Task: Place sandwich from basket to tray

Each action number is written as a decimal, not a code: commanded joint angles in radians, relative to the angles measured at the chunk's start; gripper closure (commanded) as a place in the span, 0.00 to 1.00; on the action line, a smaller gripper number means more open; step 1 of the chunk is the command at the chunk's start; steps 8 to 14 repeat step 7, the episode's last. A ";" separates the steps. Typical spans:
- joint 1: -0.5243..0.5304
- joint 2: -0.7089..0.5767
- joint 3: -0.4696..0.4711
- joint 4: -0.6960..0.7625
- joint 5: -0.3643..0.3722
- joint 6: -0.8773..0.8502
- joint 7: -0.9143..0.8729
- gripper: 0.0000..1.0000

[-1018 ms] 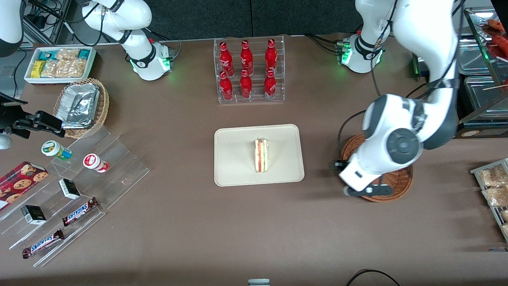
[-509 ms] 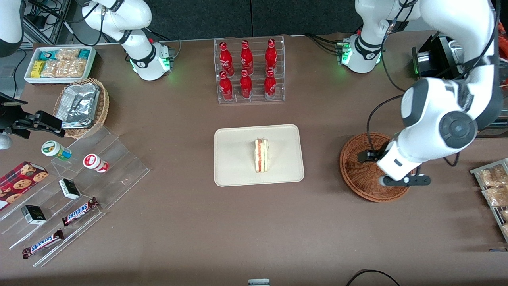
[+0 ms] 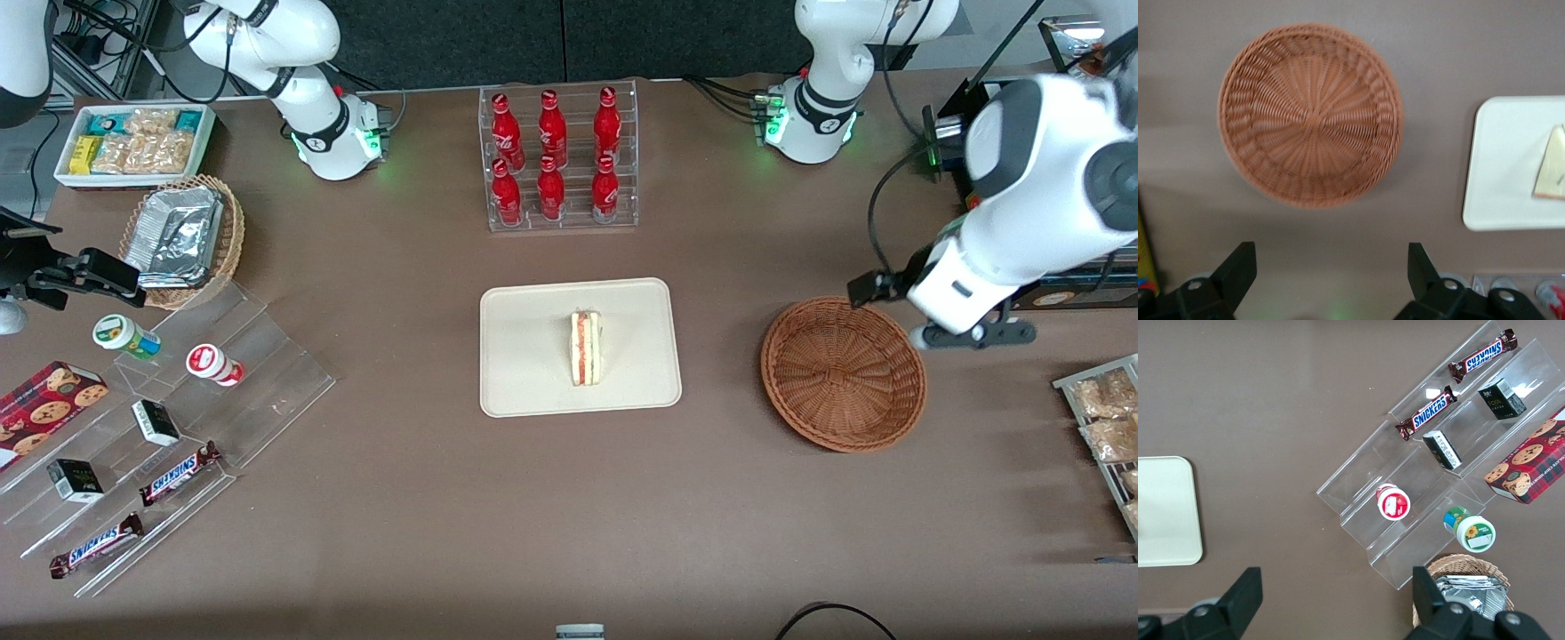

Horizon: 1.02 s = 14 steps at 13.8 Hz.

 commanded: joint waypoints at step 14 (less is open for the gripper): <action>0.098 -0.062 -0.047 0.143 0.014 -0.234 0.050 0.00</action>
